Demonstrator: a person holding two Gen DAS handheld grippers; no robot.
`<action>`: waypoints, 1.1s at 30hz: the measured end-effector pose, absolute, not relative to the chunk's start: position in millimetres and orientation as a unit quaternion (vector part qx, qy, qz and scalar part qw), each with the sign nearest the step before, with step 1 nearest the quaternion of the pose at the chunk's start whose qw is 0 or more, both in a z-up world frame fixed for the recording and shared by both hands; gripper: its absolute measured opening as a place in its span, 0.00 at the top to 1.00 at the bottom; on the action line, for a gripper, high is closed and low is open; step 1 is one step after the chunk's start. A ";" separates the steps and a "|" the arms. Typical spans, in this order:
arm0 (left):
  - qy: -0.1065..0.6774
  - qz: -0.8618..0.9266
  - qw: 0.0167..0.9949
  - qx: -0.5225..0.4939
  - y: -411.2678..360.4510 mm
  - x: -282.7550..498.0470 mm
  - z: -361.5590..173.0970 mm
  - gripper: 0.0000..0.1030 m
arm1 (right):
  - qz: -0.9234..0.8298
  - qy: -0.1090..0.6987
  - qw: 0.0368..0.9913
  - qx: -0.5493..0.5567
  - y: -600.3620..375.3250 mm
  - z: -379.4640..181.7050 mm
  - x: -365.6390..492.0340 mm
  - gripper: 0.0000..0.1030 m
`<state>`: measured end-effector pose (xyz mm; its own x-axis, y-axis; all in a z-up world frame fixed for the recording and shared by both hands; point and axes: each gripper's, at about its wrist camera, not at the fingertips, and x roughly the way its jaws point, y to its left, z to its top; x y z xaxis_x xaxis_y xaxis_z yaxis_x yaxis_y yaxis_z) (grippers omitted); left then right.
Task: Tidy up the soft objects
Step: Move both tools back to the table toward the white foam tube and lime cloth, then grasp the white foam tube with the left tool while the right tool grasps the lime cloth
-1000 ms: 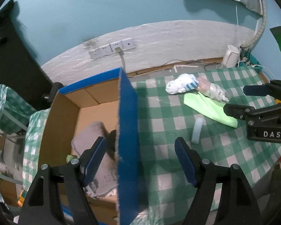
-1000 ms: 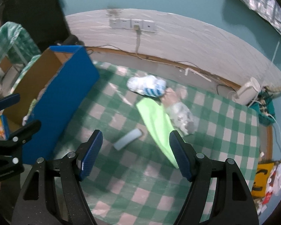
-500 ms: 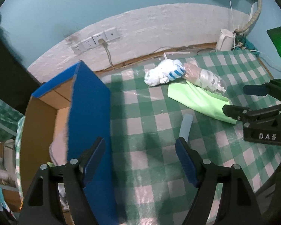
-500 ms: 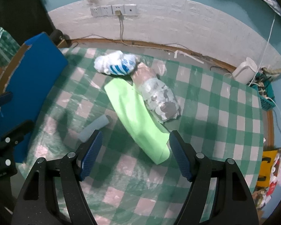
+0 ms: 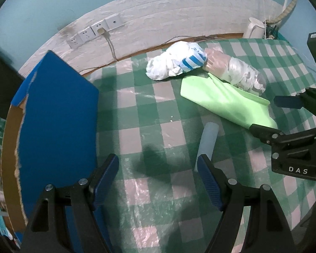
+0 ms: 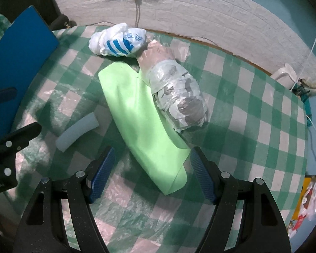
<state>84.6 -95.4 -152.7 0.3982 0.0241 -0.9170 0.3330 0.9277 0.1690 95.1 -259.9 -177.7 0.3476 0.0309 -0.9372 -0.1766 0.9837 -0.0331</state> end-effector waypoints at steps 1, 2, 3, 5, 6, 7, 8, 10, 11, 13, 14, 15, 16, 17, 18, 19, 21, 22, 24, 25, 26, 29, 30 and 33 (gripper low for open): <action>0.541 -0.096 0.819 0.166 -97.1 85.6 -154.4 0.24 | 0.063 0.569 0.817 -0.065 -260.1 -179.6 96.2 0.28; 0.543 -0.099 0.818 0.166 -99.0 86.7 -155.9 0.24 | 0.063 0.571 0.816 -0.066 -260.5 -181.3 97.0 0.28; 0.543 -0.101 0.817 0.166 -100.3 87.7 -157.1 0.24 | 0.062 0.574 0.814 -0.067 -261.3 -183.7 97.7 0.27; 0.543 -0.105 0.815 0.171 -104.0 89.3 -159.6 0.23 | 0.060 0.576 0.812 -0.071 -260.8 -189.2 98.6 0.27; 0.543 -0.107 0.814 0.173 -105.5 89.5 -160.7 0.21 | 0.060 0.578 0.810 -0.075 -261.8 -191.5 98.9 0.27; 0.545 -0.111 0.813 0.173 -107.5 89.7 -162.4 0.21 | 0.058 0.579 0.809 -0.081 -262.5 -194.5 99.4 0.27; 0.546 -0.116 0.811 0.175 -108.7 89.8 -163.6 0.21 | 0.056 0.580 0.808 -0.084 -263.3 -197.8 99.5 0.27; 0.548 -0.121 0.808 0.177 -111.8 90.5 -167.0 0.21 | 0.053 0.580 0.808 -0.086 -266.5 -202.1 102.5 0.27; 0.550 -0.123 0.807 0.178 -113.2 91.0 -168.7 0.21 | 0.052 0.580 0.809 -0.085 -266.3 -203.1 103.4 0.27; 0.553 -0.126 0.804 0.180 -115.8 92.4 -172.1 0.21 | 0.054 0.579 0.809 -0.081 -267.9 -205.8 104.6 0.27; 0.555 -0.127 0.802 0.179 -116.6 93.4 -173.9 0.21 | 0.057 0.578 0.811 -0.075 -269.3 -206.0 104.8 0.27; 0.558 -0.128 0.801 0.178 -117.7 94.2 -175.5 0.21 | 0.058 0.578 0.811 -0.072 -269.4 -207.0 105.0 0.27; 0.562 -0.131 0.798 0.174 -118.6 94.9 -178.0 0.20 | 0.062 0.578 0.811 -0.067 -270.2 -207.1 104.9 0.29; 0.565 -0.134 0.796 0.171 -119.5 95.8 -179.8 0.20 | 0.067 0.577 0.811 -0.065 -270.9 -206.4 104.7 0.32; 0.568 -0.137 0.793 0.171 -120.7 96.7 -181.7 0.20 | 0.070 0.576 0.812 -0.066 -270.4 -205.9 104.2 0.34; 0.570 -0.137 0.791 0.172 -121.9 97.5 -183.3 0.20 | 0.075 0.576 0.811 -0.069 -270.9 -205.4 105.1 0.40; 0.572 -0.138 0.789 0.174 -124.5 98.7 -187.3 0.20 | 0.085 0.577 0.809 -0.075 -269.6 -204.1 104.7 0.51; 0.573 -0.139 0.788 0.175 -125.8 99.4 -189.7 0.20 | 0.090 0.579 0.807 -0.078 -267.7 -203.2 104.6 0.60; 0.575 -0.141 0.787 0.175 -127.7 99.6 -193.6 0.21 | 0.095 0.579 0.805 -0.084 -259.8 -200.7 101.1 0.76; 0.575 -0.141 0.787 0.175 -128.9 99.3 -195.7 0.22 | 0.097 0.581 0.803 -0.087 -258.2 -200.3 101.0 0.83; 0.574 -0.141 0.788 0.175 -129.0 99.2 -196.7 0.26 | 0.098 0.583 0.802 -0.090 -257.5 -201.1 100.5 0.86; 0.577 -0.147 0.785 0.170 -130.2 96.8 -199.5 0.45 | 0.099 0.588 0.798 -0.091 -251.4 -198.9 94.8 0.89; 0.574 -0.149 0.788 0.167 -130.0 95.9 -198.0 0.55 | 0.098 0.590 0.797 -0.087 -251.3 -198.4 94.0 0.89; 0.573 -0.161 0.788 0.155 -128.7 96.8 -194.1 0.84 | 0.102 0.595 0.793 -0.077 -252.6 -196.1 91.7 0.89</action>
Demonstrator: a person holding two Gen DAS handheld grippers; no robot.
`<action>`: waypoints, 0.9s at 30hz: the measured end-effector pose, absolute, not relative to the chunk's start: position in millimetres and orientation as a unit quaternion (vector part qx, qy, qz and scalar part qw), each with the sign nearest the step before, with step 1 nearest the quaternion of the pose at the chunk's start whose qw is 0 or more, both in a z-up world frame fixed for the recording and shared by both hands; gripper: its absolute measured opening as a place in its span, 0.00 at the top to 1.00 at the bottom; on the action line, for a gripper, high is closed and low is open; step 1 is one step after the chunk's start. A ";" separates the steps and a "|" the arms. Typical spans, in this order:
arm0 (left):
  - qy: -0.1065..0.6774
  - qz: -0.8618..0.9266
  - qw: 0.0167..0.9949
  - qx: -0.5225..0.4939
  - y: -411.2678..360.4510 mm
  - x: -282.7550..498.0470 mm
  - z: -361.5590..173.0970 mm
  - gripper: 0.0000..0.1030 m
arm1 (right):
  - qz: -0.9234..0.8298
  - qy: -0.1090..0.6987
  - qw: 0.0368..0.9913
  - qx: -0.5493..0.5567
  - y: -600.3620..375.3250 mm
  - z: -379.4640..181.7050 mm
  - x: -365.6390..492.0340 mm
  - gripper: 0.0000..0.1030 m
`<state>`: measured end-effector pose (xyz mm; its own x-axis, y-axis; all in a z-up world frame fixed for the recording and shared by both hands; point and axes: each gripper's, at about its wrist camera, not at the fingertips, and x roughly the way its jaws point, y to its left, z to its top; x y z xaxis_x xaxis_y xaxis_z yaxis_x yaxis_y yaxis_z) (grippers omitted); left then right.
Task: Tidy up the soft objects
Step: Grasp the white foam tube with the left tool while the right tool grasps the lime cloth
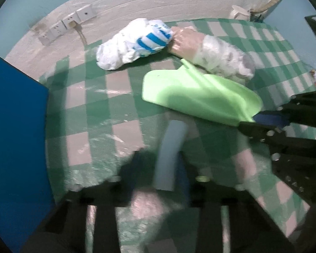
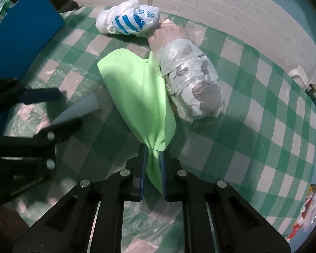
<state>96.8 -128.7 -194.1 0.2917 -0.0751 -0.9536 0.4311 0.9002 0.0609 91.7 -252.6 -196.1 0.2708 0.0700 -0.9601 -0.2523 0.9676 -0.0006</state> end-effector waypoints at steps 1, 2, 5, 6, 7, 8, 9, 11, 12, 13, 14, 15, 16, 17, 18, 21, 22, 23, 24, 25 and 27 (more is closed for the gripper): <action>0.576 -0.170 0.786 0.145 -128.1 95.9 -192.7 0.84 | 0.102 0.597 0.793 -0.073 -252.4 -194.9 90.4 0.89; 0.576 -0.173 0.786 0.141 -128.5 94.6 -191.0 0.85 | 0.103 0.598 0.792 -0.069 -253.6 -193.8 86.1 0.89; 0.572 -0.169 0.787 0.155 -128.4 89.0 -187.5 0.86 | 0.105 0.605 0.787 -0.052 -255.0 -191.9 81.8 0.89; 0.574 -0.170 0.786 0.153 -127.1 87.0 -187.3 0.87 | 0.106 0.608 0.785 -0.047 -253.6 -191.3 81.8 0.89; 0.574 -0.170 0.786 0.152 -125.3 85.6 -186.5 0.87 | 0.107 0.611 0.783 -0.043 -253.4 -191.0 79.4 0.89; 0.575 -0.170 0.786 0.151 -123.7 83.1 -186.2 0.87 | 0.107 0.613 0.782 -0.042 -252.0 -190.2 76.8 0.89; 0.577 -0.171 0.784 0.151 -122.5 81.0 -186.1 0.87 | 0.106 0.614 0.781 -0.041 -250.3 -189.2 73.3 0.89; 0.580 -0.168 0.783 0.152 -118.3 76.0 -185.4 0.87 | 0.106 0.616 0.780 -0.038 -249.0 -187.4 67.0 0.89; 0.581 -0.167 0.782 0.152 -116.2 72.0 -184.7 0.87 | 0.105 0.616 0.780 -0.038 -248.2 -186.5 64.6 0.89; 0.581 -0.166 0.782 0.152 -113.9 67.5 -184.2 0.87 | 0.104 0.616 0.780 -0.039 -246.8 -185.3 61.3 0.89; 0.582 -0.163 0.782 0.154 -112.3 64.1 -184.1 0.87 | 0.104 0.616 0.780 -0.039 -246.3 -185.3 56.5 0.89; 0.582 -0.162 0.781 0.156 -110.4 61.1 -183.6 0.87 | 0.104 0.617 0.779 -0.037 -245.2 -184.5 52.8 0.89; 0.583 -0.162 0.780 0.160 -108.5 54.5 -182.9 0.87 | 0.104 0.618 0.779 -0.035 -244.1 -183.3 49.2 0.89; 0.583 -0.161 0.780 0.162 -107.5 51.0 -182.8 0.87 | 0.104 0.618 0.778 -0.033 -243.6 -181.9 46.4 0.89; 0.583 -0.160 0.780 0.163 -105.8 47.5 -181.8 0.87 | 0.104 0.617 0.779 -0.032 -242.9 -179.8 43.7 0.89; 0.580 -0.159 0.782 0.163 -103.2 38.4 -176.5 0.87 | 0.105 0.610 0.785 -0.025 -239.1 -171.0 31.8 0.89; 0.577 -0.160 0.784 0.163 -103.0 36.0 -173.3 0.87 | 0.106 0.605 0.789 -0.024 -237.9 -167.4 28.9 0.89; 0.574 -0.160 0.786 0.164 -102.1 34.5 -170.3 0.87 | 0.107 0.600 0.793 -0.022 -236.4 -163.0 25.6 0.89; 0.571 -0.159 0.788 0.164 -101.2 32.3 -166.7 0.87 | 0.107 0.595 0.796 -0.020 -235.1 -159.4 22.0 0.89; 0.569 -0.159 0.790 0.163 -100.3 29.8 -162.8 0.87 | 0.108 0.590 0.800 -0.019 -233.9 -153.2 18.0 0.89; 0.564 -0.157 0.794 0.163 -97.7 23.9 -154.9 0.87 | 0.108 0.582 0.806 -0.017 -232.1 -143.6 8.8 0.89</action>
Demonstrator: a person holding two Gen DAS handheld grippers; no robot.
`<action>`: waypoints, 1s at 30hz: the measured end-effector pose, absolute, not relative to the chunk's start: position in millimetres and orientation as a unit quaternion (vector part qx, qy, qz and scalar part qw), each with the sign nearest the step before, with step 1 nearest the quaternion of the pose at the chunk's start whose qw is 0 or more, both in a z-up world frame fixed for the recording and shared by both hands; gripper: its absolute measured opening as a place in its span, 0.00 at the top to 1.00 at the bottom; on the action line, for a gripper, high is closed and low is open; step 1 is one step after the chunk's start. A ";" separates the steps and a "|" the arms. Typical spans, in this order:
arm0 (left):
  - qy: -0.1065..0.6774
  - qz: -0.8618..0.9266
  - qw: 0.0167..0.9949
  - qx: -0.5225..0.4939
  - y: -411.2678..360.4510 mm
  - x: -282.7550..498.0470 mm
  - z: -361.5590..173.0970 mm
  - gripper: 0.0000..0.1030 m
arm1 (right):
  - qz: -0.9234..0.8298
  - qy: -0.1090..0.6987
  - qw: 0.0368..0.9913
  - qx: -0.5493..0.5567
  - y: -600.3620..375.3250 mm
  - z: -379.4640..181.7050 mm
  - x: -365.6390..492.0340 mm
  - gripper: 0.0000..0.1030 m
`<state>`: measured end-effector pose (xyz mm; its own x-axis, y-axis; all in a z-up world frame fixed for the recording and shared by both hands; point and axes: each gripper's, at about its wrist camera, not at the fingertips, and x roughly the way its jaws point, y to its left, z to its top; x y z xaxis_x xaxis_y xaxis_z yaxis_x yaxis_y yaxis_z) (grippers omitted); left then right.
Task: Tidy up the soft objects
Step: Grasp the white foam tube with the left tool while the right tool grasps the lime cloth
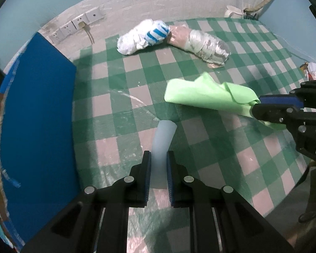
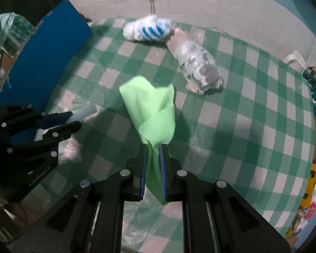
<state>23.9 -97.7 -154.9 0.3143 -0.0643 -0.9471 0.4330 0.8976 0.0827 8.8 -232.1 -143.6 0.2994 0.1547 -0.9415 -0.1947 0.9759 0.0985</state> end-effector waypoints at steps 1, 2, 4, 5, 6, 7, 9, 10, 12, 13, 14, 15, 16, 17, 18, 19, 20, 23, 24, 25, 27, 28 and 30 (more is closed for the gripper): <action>0.562 -0.157 0.796 0.163 -96.7 21.9 -151.6 0.87 | 0.109 0.577 0.809 -0.016 -231.0 -138.5 4.8 0.89; 0.558 -0.158 0.798 0.163 -95.9 19.2 -147.4 0.87 | 0.109 0.575 0.811 -0.016 -231.4 -136.4 7.0 0.89; 0.551 -0.156 0.803 0.165 -94.5 18.9 -139.3 0.87 | 0.110 0.570 0.814 -0.015 -236.5 -131.6 13.2 0.89; 0.548 -0.156 0.805 0.165 -92.2 22.9 -137.4 0.87 | 0.111 0.567 0.816 -0.015 -237.3 -128.6 14.9 0.89; 0.545 -0.155 0.808 0.164 -91.1 20.5 -132.6 0.87 | 0.112 0.564 0.818 -0.015 -236.9 -126.4 14.3 0.89; 0.543 -0.154 0.809 0.163 -89.4 20.0 -130.1 0.87 | 0.112 0.561 0.820 -0.014 -237.0 -122.5 12.7 0.89; 0.541 -0.155 0.811 0.161 -87.6 14.4 -123.7 0.86 | 0.114 0.557 0.822 -0.013 -236.9 -117.2 14.4 0.89; 0.538 -0.155 0.813 0.160 -87.1 12.7 -120.4 0.86 | 0.116 0.556 0.823 -0.011 -236.6 -114.4 12.7 0.89; 0.533 -0.153 0.816 0.161 -84.2 11.5 -117.5 0.86 | 0.120 0.558 0.821 -0.002 -233.6 -116.1 14.9 0.89; 0.534 -0.152 0.816 0.161 -84.2 11.6 -118.4 0.86 | 0.119 0.560 0.820 0.001 -233.1 -118.1 15.1 0.87; 0.535 -0.150 0.816 0.161 -83.6 11.4 -119.6 0.86 | 0.115 0.562 0.819 0.000 -233.9 -119.0 13.8 0.76; 0.538 -0.149 0.815 0.159 -81.9 12.8 -121.4 0.86 | 0.109 0.565 0.818 -0.004 -232.2 -123.1 15.3 0.67; 0.539 -0.147 0.814 0.158 -80.7 12.6 -122.1 0.86 | 0.104 0.567 0.817 -0.008 -231.0 -126.5 16.3 0.48; 0.541 -0.145 0.814 0.157 -79.6 13.3 -123.7 0.86 | 0.098 0.566 0.818 -0.015 -229.6 -130.4 17.6 0.39; 0.542 -0.144 0.813 0.156 -78.6 14.4 -125.2 0.86 | 0.091 0.566 0.819 -0.021 -228.5 -133.9 19.2 0.39; 0.543 -0.143 0.813 0.155 -77.9 15.7 -126.7 0.86 | 0.088 0.568 0.818 -0.023 -228.5 -136.9 20.4 0.39; 0.544 -0.142 0.812 0.155 -77.7 16.7 -127.9 0.86 | 0.084 0.573 0.815 -0.022 -228.4 -142.3 23.2 0.39; 0.548 -0.140 0.810 0.155 -77.6 20.2 -133.0 0.86 | 0.078 0.580 0.810 -0.028 -227.8 -156.9 31.4 0.39; 0.549 -0.138 0.809 0.155 -77.9 21.1 -134.9 0.86 | 0.075 0.583 0.809 -0.031 -227.5 -162.5 34.9 0.39; 0.550 -0.138 0.809 0.155 -78.1 22.1 -137.0 0.86 | 0.073 0.585 0.807 -0.032 -227.5 -166.4 37.3 0.39; 0.552 -0.138 0.808 0.155 -77.7 23.8 -140.2 0.86 | 0.071 0.589 0.804 -0.035 -227.3 -176.6 42.9 0.39; 0.553 -0.136 0.807 0.154 -77.3 24.9 -141.9 0.86 | 0.069 0.591 0.803 -0.037 -227.2 -181.2 45.2 0.39; 0.555 -0.135 0.806 0.156 -77.2 26.4 -144.8 0.86 | 0.068 0.594 0.801 -0.038 -227.1 -187.0 48.3 0.39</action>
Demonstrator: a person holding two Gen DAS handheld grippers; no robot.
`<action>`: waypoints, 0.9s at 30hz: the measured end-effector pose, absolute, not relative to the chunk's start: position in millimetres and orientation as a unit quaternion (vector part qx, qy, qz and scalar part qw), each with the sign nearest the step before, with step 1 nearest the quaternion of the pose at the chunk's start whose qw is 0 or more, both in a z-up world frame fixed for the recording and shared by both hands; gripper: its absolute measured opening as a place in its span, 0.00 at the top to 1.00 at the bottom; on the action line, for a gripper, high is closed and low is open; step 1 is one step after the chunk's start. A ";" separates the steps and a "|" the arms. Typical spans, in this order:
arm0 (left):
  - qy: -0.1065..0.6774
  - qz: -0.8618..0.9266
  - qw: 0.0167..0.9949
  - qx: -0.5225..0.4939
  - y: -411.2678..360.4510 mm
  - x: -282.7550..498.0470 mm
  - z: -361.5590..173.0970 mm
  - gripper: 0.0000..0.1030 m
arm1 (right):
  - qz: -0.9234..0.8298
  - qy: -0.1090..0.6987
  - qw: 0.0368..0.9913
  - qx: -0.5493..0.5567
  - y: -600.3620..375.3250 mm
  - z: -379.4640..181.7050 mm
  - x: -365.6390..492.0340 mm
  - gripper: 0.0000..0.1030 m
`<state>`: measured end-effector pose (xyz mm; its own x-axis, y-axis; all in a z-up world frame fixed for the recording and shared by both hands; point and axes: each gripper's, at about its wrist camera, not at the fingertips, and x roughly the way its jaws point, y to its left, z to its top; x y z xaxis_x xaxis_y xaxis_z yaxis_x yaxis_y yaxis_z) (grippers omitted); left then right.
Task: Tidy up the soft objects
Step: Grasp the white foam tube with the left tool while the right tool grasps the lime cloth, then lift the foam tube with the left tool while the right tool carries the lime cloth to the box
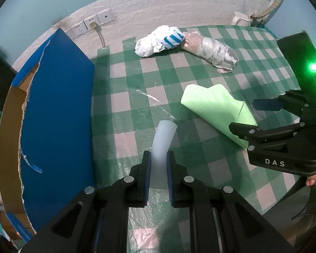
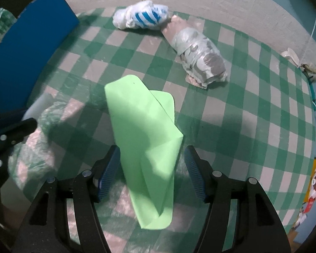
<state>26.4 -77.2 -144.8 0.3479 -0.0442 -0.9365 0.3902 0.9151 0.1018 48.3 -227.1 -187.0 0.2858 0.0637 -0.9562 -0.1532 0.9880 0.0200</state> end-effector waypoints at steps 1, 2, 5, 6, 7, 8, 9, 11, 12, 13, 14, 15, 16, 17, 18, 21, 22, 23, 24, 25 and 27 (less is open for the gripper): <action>0.555 -0.133 0.806 0.157 -77.0 27.2 -146.0 0.86 | 0.068 0.594 0.800 -0.038 -226.8 -189.8 49.7 0.39; 0.556 -0.133 0.806 0.157 -76.5 28.3 -147.1 0.86 | 0.068 0.594 0.800 -0.040 -226.9 -191.4 50.5 0.39; 0.559 -0.131 0.804 0.155 -75.2 31.8 -149.6 0.86 | 0.074 0.595 0.799 -0.041 -224.4 -195.5 53.7 0.39; 0.560 -0.131 0.804 0.154 -75.1 32.7 -150.3 0.86 | 0.076 0.594 0.799 -0.042 -223.1 -196.5 54.6 0.39; 0.561 -0.131 0.803 0.153 -74.9 33.6 -151.3 0.86 | 0.080 0.595 0.799 -0.043 -221.8 -198.4 55.7 0.39; 0.562 -0.131 0.802 0.153 -74.9 34.2 -152.0 0.86 | 0.081 0.596 0.797 -0.045 -221.2 -200.2 56.8 0.39; 0.563 -0.131 0.802 0.153 -75.0 34.6 -152.5 0.86 | 0.082 0.597 0.796 -0.047 -220.8 -202.2 57.9 0.39; 0.563 -0.132 0.801 0.154 -75.6 35.0 -153.1 0.86 | 0.084 0.601 0.793 -0.052 -219.7 -207.6 60.8 0.39; 0.563 -0.132 0.801 0.154 -75.7 35.4 -153.2 0.86 | 0.083 0.601 0.793 -0.056 -218.6 -209.7 61.6 0.39; 0.564 -0.132 0.801 0.153 -75.6 35.8 -153.2 0.86 | 0.083 0.599 0.794 -0.060 -218.2 -210.0 62.1 0.39; 0.564 -0.133 0.801 0.152 -75.6 36.2 -153.1 0.86 | 0.084 0.599 0.794 -0.060 -217.9 -210.7 62.9 0.39; 0.564 -0.133 0.801 0.151 -75.7 36.6 -153.0 0.86 | 0.085 0.599 0.794 -0.060 -219.5 -211.2 62.4 0.39; 0.564 -0.134 0.800 0.151 -75.6 37.0 -153.0 0.86 | 0.085 0.599 0.794 -0.061 -219.6 -211.4 62.8 0.40; 0.565 -0.134 0.800 0.150 -75.5 37.3 -152.8 0.86 | 0.087 0.598 0.794 -0.063 -219.6 -211.0 62.5 0.44; 0.565 -0.135 0.800 0.150 -75.5 37.5 -152.6 0.86 | 0.088 0.597 0.795 -0.064 -220.1 -209.8 61.9 0.48; 0.565 -0.137 0.800 0.149 -75.4 37.7 -151.2 0.86 | 0.093 0.596 0.794 -0.072 -212.3 -208.0 61.3 0.81; 0.564 -0.137 0.800 0.149 -75.4 37.6 -150.6 0.86 | 0.094 0.597 0.793 -0.074 -210.8 -208.0 61.3 0.90; 0.564 -0.138 0.801 0.150 -75.4 37.4 -150.0 0.86 | 0.094 0.598 0.793 -0.075 -210.3 -208.2 60.8 0.90; 0.563 -0.138 0.801 0.150 -75.2 37.4 -149.4 0.86 | 0.095 0.599 0.792 -0.074 -209.9 -208.4 61.0 0.91; 0.562 -0.138 0.802 0.150 -75.0 37.1 -148.4 0.86 | 0.096 0.600 0.791 -0.073 -208.7 -208.3 61.4 0.92; 0.560 -0.138 0.803 0.149 -73.8 36.8 -146.5 0.86 | 0.095 0.600 0.791 -0.073 -202.7 -204.9 63.9 0.92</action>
<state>36.8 -73.8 -146.5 0.3341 -0.0547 -0.9410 0.3893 0.9172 0.0849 63.9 -202.7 -204.9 0.2620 0.0633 -0.9630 -0.2375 0.9714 -0.0007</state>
